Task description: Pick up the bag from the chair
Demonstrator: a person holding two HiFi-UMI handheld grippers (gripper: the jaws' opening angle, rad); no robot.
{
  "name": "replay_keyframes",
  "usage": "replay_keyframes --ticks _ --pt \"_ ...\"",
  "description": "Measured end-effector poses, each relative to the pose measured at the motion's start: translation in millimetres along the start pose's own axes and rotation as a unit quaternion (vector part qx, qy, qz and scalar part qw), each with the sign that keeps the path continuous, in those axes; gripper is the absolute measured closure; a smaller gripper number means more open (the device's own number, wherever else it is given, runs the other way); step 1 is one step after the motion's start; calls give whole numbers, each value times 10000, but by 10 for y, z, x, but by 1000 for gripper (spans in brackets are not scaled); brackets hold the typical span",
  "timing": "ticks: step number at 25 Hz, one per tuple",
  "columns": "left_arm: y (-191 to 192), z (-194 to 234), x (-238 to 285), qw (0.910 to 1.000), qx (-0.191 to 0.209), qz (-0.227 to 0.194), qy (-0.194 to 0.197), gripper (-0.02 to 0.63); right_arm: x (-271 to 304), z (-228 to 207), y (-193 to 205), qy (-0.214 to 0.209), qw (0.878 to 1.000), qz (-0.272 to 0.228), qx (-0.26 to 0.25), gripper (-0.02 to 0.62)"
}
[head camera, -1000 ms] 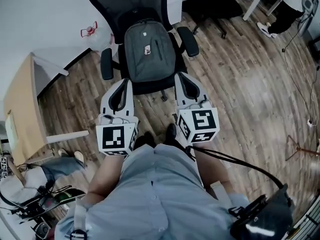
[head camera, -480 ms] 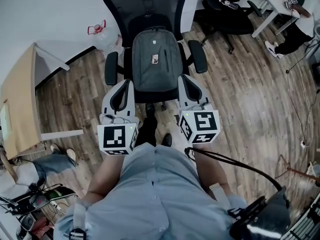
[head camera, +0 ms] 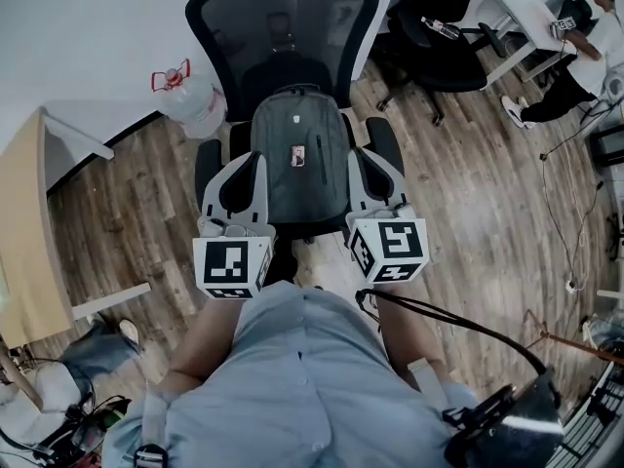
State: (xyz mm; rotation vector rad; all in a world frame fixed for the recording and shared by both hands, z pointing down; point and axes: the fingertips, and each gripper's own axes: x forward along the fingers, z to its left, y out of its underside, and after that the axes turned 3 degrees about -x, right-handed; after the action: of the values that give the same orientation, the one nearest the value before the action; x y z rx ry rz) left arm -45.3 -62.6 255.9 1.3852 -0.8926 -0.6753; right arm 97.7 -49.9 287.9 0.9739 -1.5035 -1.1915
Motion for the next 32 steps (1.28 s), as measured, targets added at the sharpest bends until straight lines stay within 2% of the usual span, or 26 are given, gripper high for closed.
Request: replay_keyframes --ticks 7,13,18,23,32 --pt "-200 309 581 9992 -209 -309 174 604 446 -167 -310 215 9992 -85 -312 595" --pt "-278 549 861 9989 -350 -140 270 604 720 -263 -426 370 9986 143 -346 595" --pt "-73 585 1094 9992 -305 197 146 604 905 -466 -184 313 9988 362 -84 595" --pt "17 589 1264 9982 -205 527 -173 604 1147 -573 -81 -149 9986 486 119 595" --pt "870 714 1416 9887 -295 1327 -633 604 1509 -646 745 -605 9900 1197 433 594"
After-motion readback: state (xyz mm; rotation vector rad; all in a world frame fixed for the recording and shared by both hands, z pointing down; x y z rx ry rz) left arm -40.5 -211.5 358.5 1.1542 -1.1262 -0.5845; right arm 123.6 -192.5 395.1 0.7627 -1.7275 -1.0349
